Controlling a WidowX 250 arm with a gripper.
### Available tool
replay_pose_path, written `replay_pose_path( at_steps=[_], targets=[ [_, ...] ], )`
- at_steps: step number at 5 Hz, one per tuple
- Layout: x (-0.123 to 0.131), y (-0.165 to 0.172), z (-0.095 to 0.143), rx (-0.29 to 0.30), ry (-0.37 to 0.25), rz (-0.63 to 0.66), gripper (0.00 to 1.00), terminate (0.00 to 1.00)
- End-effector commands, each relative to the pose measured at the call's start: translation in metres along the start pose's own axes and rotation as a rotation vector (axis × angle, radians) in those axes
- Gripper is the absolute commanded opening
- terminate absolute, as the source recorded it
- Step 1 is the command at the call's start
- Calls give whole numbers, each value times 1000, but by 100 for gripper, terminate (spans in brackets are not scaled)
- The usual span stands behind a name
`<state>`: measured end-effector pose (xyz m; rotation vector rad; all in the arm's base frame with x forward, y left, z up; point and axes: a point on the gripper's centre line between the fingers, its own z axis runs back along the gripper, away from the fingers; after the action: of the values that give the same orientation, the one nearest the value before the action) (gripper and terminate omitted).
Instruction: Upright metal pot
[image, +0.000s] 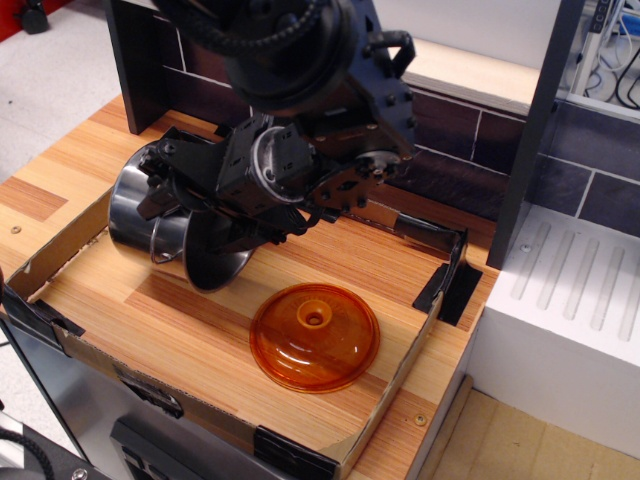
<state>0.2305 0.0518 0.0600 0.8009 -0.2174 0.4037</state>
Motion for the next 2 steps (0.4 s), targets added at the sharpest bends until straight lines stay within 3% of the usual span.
replay_pose_path(
  at_steps=[1,2],
  targets=[
    [5,-5,2,-21,-27,23,0,0],
    [4,-4,1,-28,-23,28,0,0]
  ],
)
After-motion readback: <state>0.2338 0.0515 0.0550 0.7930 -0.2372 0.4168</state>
